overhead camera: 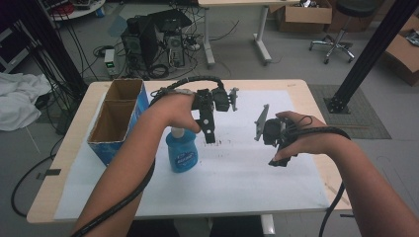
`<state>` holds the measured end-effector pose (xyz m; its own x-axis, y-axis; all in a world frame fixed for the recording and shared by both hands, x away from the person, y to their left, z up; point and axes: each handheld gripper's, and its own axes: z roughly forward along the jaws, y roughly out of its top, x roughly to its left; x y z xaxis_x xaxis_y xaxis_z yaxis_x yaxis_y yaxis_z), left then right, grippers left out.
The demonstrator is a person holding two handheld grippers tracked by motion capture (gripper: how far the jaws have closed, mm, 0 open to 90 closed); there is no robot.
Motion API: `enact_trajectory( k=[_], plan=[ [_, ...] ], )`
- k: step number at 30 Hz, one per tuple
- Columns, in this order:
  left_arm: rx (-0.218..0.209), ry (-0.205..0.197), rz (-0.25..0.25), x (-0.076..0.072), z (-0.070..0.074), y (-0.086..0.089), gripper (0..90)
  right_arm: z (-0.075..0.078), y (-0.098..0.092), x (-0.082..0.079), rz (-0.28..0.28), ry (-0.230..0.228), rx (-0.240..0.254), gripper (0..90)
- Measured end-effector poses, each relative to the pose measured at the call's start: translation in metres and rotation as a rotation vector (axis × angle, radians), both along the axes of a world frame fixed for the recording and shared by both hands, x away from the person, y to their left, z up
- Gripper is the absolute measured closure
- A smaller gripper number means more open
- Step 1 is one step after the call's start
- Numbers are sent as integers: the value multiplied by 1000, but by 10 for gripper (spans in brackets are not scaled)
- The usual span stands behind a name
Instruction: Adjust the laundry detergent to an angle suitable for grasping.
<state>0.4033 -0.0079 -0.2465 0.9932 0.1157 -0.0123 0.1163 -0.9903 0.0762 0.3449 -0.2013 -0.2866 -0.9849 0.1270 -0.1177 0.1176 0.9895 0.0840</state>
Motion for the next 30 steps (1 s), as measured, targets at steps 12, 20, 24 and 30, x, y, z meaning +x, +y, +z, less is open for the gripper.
enact_trajectory(
  k=[12,20,24,30],
  plan=[
    [-7,4,3,1,1,1,1,0,-3,2,-5,-7,2,165],
    [-1,5,14,0,0,3,1,-2,-2,2,-5,-6,-5,165],
    [3,8,15,-2,0,3,1,-1,-3,0,-4,-9,1,165],
    [2,4,14,-3,2,0,1,-1,-4,-1,-5,-11,-10,165]
  ],
)
